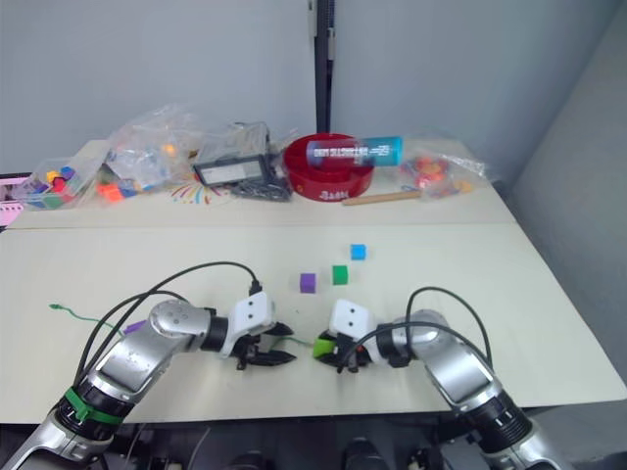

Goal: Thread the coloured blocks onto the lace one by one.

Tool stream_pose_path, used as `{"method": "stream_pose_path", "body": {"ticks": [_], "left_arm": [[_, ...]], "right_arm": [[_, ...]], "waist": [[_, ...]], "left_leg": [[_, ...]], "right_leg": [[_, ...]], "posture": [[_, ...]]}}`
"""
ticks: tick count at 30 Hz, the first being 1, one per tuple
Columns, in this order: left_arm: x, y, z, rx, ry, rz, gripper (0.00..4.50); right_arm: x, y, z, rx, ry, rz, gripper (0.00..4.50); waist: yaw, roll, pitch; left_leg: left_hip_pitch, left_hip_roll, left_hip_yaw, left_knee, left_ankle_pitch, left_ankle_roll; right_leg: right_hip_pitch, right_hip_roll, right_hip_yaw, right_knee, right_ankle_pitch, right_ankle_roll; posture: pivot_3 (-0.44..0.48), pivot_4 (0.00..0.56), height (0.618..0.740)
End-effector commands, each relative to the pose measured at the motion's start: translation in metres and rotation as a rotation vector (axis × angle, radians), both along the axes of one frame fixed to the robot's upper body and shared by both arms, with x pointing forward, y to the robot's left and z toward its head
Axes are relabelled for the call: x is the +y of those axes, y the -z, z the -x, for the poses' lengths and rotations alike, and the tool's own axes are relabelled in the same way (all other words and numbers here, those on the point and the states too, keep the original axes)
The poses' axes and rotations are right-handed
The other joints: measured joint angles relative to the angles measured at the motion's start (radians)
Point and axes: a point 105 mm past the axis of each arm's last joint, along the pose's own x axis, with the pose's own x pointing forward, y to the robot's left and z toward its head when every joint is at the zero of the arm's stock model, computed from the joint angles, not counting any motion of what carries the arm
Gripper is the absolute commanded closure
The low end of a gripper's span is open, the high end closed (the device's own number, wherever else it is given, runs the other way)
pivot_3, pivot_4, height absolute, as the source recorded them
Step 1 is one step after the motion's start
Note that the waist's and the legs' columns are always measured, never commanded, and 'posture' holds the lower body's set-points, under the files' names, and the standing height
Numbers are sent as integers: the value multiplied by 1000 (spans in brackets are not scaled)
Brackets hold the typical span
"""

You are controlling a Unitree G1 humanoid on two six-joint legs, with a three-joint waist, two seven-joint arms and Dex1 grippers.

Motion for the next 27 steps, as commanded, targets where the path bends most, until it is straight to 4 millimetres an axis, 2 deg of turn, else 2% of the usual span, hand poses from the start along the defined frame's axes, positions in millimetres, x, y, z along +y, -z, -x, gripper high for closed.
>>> {"method": "stream_pose_path", "body": {"ticks": [1,9,10,16,23,27], "left_arm": [[-2,-10,2,-30,32,26,1866],[-4,-12,-3,-47,47,47,4358],[-4,-12,-3,-49,53,46,4492],[-9,-11,0,-59,103,44,4500],[-28,-8,7,-57,183,41,4500],[-38,-4,-1,-86,167,29,4500]], "right_arm": [[-7,6,-5,-4,43,31,3184],[-6,6,0,-10,9,55,3184],[-6,6,0,-12,8,59,3184],[-4,4,-1,-19,-3,74,3184],[-1,4,-1,-21,-14,87,3184],[2,4,-1,-23,-25,95,3184]], "waist": [[0,0,0],[0,0,0],[1,0,0],[1,0,0],[0,0,0],[1,0,0]], "left_leg": [[0,0,0,0,0,0],[0,0,0,0,0,0],[0,0,0,0,0,0],[0,0,0,0,0,0],[0,0,0,0,0,0],[0,0,0,0,0,0]], "right_leg": [[0,0,0,0,0,0],[0,0,0,0,0,0],[0,0,0,0,0,0],[0,0,0,0,0,0],[0,0,0,0,0,0],[1,0,0,0,0,0]], "posture": [[0,150,740],[0,150,740],[0,150,740],[0,150,740],[0,150,740],[0,150,740]]}}
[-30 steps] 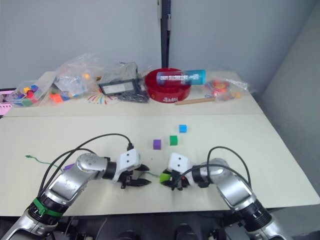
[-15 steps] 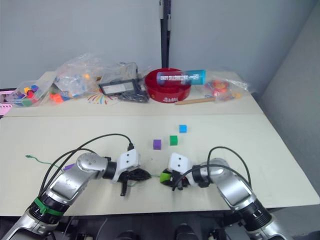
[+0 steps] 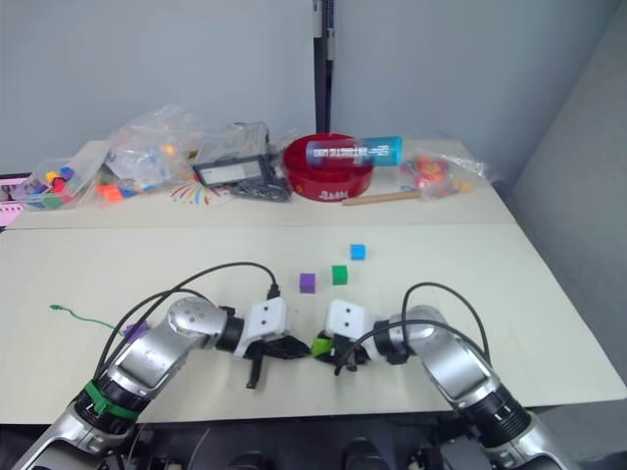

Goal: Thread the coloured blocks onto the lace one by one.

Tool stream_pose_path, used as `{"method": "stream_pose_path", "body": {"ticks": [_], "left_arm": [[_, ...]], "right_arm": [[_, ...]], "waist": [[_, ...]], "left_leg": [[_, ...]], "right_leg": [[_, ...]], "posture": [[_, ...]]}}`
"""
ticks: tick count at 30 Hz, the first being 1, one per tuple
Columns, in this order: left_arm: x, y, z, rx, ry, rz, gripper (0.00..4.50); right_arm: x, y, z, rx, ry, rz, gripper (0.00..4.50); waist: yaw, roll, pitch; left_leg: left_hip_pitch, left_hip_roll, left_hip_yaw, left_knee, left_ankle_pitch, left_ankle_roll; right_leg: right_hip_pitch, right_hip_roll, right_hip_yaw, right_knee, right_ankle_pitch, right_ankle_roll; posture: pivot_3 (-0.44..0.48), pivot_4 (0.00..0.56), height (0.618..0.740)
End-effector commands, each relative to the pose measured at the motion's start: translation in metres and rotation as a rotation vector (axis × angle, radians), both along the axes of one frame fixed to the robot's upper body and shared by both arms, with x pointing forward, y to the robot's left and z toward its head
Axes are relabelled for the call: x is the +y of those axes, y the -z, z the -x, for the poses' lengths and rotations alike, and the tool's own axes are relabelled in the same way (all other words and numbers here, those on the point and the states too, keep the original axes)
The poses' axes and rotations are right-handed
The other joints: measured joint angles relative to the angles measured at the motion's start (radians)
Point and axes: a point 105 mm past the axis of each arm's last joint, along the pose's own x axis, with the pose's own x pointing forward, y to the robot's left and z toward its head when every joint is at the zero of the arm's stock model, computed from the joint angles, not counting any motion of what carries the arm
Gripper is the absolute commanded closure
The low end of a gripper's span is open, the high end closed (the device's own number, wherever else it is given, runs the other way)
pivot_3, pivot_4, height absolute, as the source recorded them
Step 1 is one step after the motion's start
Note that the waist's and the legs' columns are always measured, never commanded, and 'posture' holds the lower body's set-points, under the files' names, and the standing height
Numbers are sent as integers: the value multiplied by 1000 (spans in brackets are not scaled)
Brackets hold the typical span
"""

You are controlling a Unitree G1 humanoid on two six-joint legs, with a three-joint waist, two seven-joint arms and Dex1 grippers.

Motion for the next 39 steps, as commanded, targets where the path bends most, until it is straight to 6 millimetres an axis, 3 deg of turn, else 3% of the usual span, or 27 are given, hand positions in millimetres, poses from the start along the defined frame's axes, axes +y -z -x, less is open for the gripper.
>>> {"method": "stream_pose_path", "body": {"ticks": [1,6,10,12,17,18,19,23,27,32,37,39], "left_arm": [[-13,-3,-6,-58,5,9,4500],[-8,-1,-9,-61,-21,-9,4500],[-3,-6,-10,-64,-33,7,3286],[0,-9,-9,-65,-28,15,2661],[1,-10,-8,-76,-1,6,967],[-1,-10,-9,-84,2,8,956],[-4,-10,-10,-89,10,13,956],[-18,-7,-11,-108,41,25,956],[-32,-2,-15,-108,52,37,956],[-33,14,-14,-80,74,-19,956],[-26,19,-15,-76,75,-57,2442],[-25,18,-15,-75,75,-58,3101]], "right_arm": [[0,7,1,13,3,37,3184],[3,6,2,21,-4,34,3184],[2,6,3,24,-5,30,3184],[2,2,0,13,8,9,2120],[-2,-9,0,8,10,-22,397],[-5,-13,1,7,14,-27,48],[-8,-15,3,8,19,-31,15],[-23,-20,11,20,38,-42,15],[-34,-12,13,27,79,-20,15],[-33,-6,7,22,112,-21,15],[-32,-3,7,28,106,-10,0],[-32,-2,7,30,101,-5,543]], "waist": [[1,0,0],[1,0,0],[1,0,0],[-1,0,0],[1,0,0],[1,0,0],[2,0,0],[13,0,0],[14,0,0],[3,0,0],[4,0,0],[3,0,0]], "left_leg": [[0,0,0,0,0,0],[0,0,0,0,0,0],[0,0,0,0,0,0],[0,0,0,0,0,0],[-1,0,0,0,0,0],[-1,0,0,0,0,0],[-1,0,0,0,0,0],[-2,-1,0,0,0,0],[-2,-1,0,0,0,0],[-1,0,0,0,0,0],[-1,-1,0,0,0,0],[-1,-1,0,0,0,0]], "right_leg": [[1,0,0,0,0,0],[1,0,0,0,0,0],[1,0,0,0,0,0],[0,0,0,0,0,0],[0,0,0,0,0,0],[-1,0,0,0,0,0],[-1,0,0,-1,0,0],[-1,-1,0,-2,0,0],[-1,-1,0,-2,0,0],[-1,0,1,-1,0,0],[0,0,0,-1,0,0],[0,0,0,-1,0,0]], "posture": [[0,150,740],[0,150,740],[0,150,740],[0,150,740],[0,150,740],[0,150,740],[0,150,740],[0,150,740],[0,150,740],[0,150,740],[0,150,740],[0,150,740]]}}
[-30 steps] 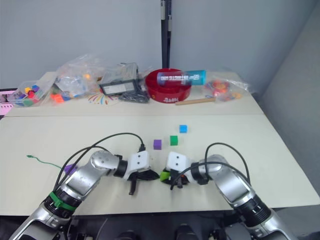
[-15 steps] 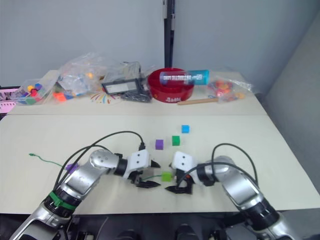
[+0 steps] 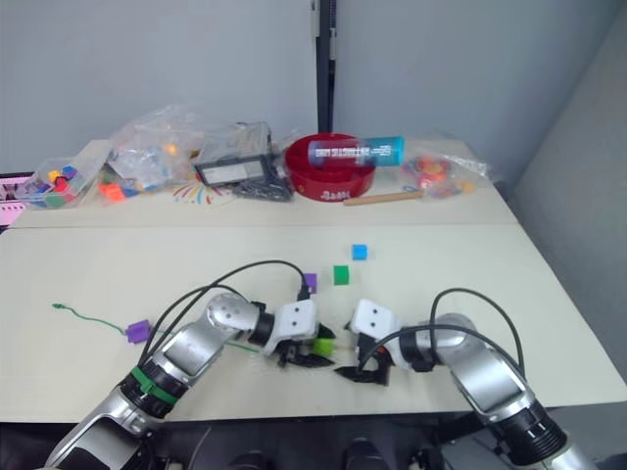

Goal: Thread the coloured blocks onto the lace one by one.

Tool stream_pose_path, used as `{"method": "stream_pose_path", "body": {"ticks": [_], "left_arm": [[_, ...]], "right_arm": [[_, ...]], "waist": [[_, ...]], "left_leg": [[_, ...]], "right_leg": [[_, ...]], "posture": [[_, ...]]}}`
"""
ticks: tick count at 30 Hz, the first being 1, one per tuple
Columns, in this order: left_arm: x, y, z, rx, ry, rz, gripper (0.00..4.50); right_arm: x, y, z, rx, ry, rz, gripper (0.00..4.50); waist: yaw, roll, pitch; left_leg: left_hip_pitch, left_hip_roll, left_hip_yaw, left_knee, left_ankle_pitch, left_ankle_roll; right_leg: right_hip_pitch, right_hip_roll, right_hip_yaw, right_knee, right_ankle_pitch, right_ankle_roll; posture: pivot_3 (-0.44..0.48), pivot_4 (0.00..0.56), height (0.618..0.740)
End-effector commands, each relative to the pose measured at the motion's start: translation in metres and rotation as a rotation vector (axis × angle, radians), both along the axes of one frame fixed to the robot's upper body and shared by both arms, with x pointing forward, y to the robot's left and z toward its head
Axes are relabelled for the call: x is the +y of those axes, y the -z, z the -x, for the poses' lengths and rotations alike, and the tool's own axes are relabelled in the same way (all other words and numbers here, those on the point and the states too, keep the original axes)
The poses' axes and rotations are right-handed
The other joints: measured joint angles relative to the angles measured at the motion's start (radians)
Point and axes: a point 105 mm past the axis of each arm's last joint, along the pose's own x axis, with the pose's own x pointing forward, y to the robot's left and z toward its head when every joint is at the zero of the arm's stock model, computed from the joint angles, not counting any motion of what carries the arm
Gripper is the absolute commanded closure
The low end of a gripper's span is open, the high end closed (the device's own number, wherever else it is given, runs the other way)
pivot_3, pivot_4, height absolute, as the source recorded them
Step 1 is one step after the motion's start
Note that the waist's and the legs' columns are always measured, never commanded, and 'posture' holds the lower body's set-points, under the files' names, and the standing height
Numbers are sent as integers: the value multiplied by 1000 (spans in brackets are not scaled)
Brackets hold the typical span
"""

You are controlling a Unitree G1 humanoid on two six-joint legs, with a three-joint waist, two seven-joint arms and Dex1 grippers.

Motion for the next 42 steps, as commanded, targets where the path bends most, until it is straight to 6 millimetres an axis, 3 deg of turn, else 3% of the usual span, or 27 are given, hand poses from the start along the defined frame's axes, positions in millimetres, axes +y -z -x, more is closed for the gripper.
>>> {"method": "stream_pose_path", "body": {"ticks": [1,12,20,24,31,37,42], "left_arm": [[8,8,-3,1,-17,-56,3192],[10,9,0,6,-14,-66,3192],[17,9,4,16,-1,-75,3192],[36,11,1,13,-44,-112,3192],[109,4,-2,-5,-181,-208,3192],[207,-3,3,26,-303,-365,3192],[264,4,10,53,-376,-451,3192]], "right_arm": [[2,-2,0,-21,-20,9,852],[3,-2,-5,-46,-44,40,4485],[-5,-2,-14,-73,-36,76,4500],[-5,-4,-13,-83,-58,71,4500],[-5,-8,-6,-91,-104,65,4500],[-4,-9,1,-83,-136,47,4500],[-3,-8,0,-86,-140,48,4500]], "waist": [[-1,0,0],[-6,0,0],[-6,0,0],[-8,0,0],[-20,0,0],[-34,0,0],[-32,1,0]], "left_leg": [[0,0,0,0,0,0],[2,0,0,0,0,0],[2,0,0,0,0,0],[2,0,0,0,0,0],[2,1,0,-1,0,0],[4,3,1,-3,0,0],[6,4,2,-4,0,0]], "right_leg": [[0,0,0,0,0,0],[2,0,0,0,1,0],[1,1,0,0,1,0],[1,1,0,0,1,0],[1,1,0,1,1,-1],[0,2,0,2,0,-2],[0,3,0,2,-1,-2]], "posture": [[0,150,740],[0,150,740],[0,150,740],[0,150,740],[0,150,740],[0,150,740],[0,150,740]]}}
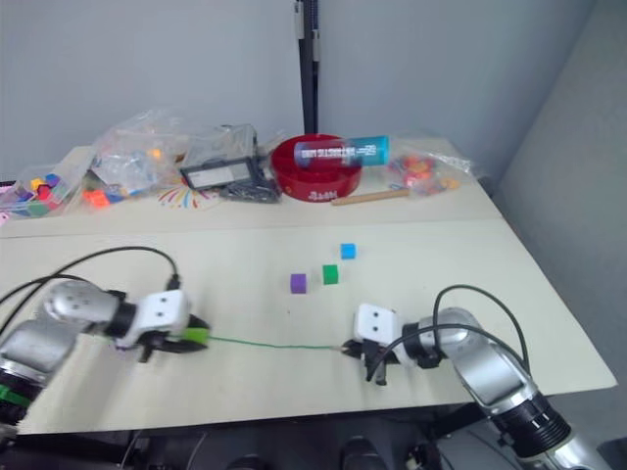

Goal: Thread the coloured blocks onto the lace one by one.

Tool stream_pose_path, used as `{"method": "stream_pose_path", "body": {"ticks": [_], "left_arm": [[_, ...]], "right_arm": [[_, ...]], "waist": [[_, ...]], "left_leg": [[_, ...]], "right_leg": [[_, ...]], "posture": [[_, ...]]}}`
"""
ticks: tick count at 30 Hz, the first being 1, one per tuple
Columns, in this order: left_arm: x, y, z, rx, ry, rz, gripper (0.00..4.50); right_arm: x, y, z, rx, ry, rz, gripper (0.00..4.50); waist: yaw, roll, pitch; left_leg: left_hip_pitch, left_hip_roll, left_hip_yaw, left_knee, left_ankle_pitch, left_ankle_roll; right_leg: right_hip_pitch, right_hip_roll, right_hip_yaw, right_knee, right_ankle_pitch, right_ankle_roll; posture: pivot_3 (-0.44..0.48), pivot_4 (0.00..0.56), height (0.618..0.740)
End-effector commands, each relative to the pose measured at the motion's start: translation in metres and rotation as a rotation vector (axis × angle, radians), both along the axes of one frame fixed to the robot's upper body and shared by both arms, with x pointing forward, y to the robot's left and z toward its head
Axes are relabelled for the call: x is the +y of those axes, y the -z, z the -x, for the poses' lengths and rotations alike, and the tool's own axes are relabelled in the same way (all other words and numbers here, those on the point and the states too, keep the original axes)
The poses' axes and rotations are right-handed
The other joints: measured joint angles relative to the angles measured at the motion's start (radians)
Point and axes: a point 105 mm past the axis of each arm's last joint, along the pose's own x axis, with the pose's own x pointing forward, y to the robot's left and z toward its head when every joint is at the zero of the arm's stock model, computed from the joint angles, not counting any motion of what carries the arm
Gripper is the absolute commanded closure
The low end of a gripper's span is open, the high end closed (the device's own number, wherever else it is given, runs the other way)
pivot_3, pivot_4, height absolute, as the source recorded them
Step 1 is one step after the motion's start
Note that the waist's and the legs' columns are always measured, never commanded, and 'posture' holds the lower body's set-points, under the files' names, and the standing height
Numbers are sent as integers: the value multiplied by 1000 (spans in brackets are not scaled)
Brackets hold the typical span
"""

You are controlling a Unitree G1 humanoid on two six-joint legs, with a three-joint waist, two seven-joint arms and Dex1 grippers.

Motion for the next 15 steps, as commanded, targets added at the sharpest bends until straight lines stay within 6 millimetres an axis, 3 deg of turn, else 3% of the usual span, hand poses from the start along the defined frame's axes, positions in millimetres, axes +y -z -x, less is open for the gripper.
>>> {"method": "stream_pose_path", "body": {"ticks": [1,5,15], "left_arm": [[47,27,15,107,-96,-113,3192],[61,32,21,104,-103,-120,3192],[63,28,28,117,-69,-104,3192]], "right_arm": [[1,-7,-1,-34,-14,-6,4500],[-1,-7,-1,-33,-16,-4,4500],[-2,-9,-2,-36,-22,0,4500]], "waist": [[1,0,0],[-2,3,-2],[-8,5,-2]], "left_leg": [[0,0,0,0,0,0],[1,0,2,-1,0,0],[7,0,4,-3,0,0]], "right_leg": [[0,0,0,0,0,0],[0,0,1,1,0,-1],[0,0,2,8,-5,0]], "posture": [[0,150,740],[0,150,740],[0,150,740]]}}
